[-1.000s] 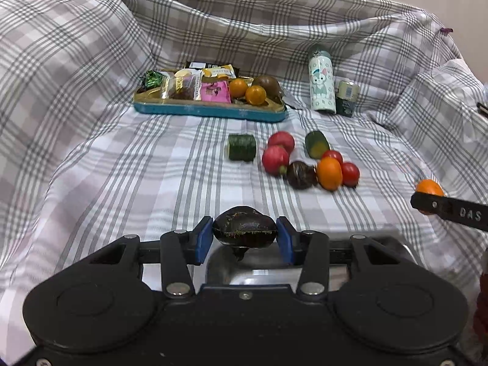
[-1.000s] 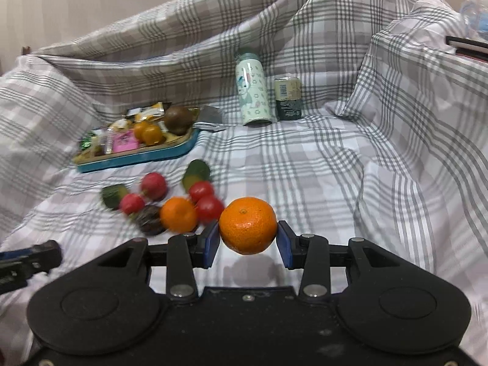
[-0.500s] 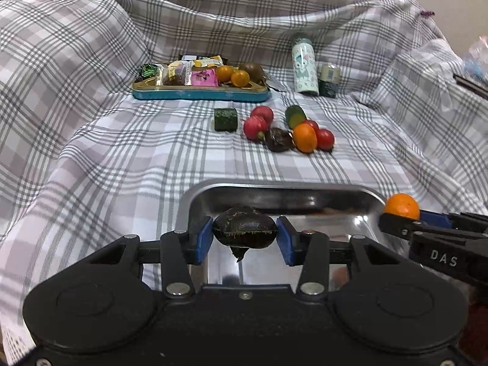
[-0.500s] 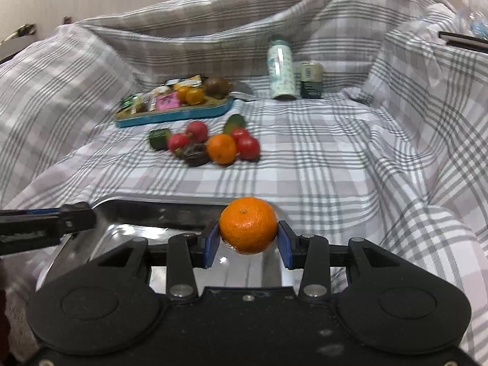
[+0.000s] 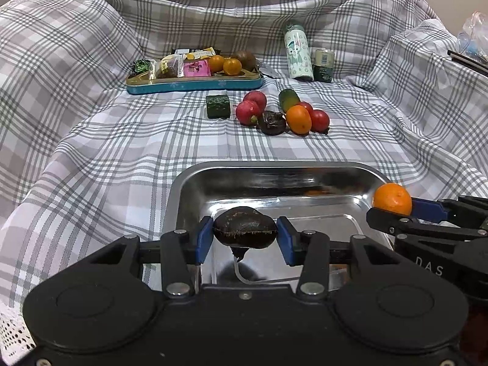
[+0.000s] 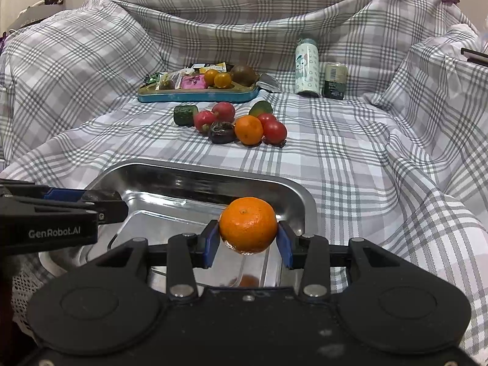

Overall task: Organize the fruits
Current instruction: 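Lower the orange into the tray with the right gripper while the left drops the plum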

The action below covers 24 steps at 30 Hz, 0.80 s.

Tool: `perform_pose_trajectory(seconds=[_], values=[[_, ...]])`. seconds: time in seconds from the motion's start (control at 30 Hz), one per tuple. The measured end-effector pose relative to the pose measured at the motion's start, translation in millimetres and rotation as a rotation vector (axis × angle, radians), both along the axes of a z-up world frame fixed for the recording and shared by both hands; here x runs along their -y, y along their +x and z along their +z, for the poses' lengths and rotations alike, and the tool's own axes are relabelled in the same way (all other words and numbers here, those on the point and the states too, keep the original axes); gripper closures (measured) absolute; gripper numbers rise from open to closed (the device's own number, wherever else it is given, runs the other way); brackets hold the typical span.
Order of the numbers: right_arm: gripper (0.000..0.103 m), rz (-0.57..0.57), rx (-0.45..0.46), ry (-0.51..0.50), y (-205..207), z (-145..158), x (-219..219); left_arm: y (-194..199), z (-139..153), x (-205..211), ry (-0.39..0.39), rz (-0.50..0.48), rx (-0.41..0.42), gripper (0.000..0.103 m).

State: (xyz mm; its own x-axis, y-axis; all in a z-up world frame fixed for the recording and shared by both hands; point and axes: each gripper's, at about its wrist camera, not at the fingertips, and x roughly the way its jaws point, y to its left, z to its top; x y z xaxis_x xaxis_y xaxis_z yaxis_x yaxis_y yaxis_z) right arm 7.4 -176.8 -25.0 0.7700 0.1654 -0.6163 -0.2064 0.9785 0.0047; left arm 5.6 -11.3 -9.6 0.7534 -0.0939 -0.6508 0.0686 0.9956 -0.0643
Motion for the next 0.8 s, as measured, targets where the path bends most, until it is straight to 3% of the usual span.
perform_pose_trajectory(seconds=[0.8], values=[[0.059, -0.019, -0.009, 0.018, 1.3, 0.5, 4.3, 0.0, 2.5, -2.2, -0.025, 0.018, 0.004, 0.050]])
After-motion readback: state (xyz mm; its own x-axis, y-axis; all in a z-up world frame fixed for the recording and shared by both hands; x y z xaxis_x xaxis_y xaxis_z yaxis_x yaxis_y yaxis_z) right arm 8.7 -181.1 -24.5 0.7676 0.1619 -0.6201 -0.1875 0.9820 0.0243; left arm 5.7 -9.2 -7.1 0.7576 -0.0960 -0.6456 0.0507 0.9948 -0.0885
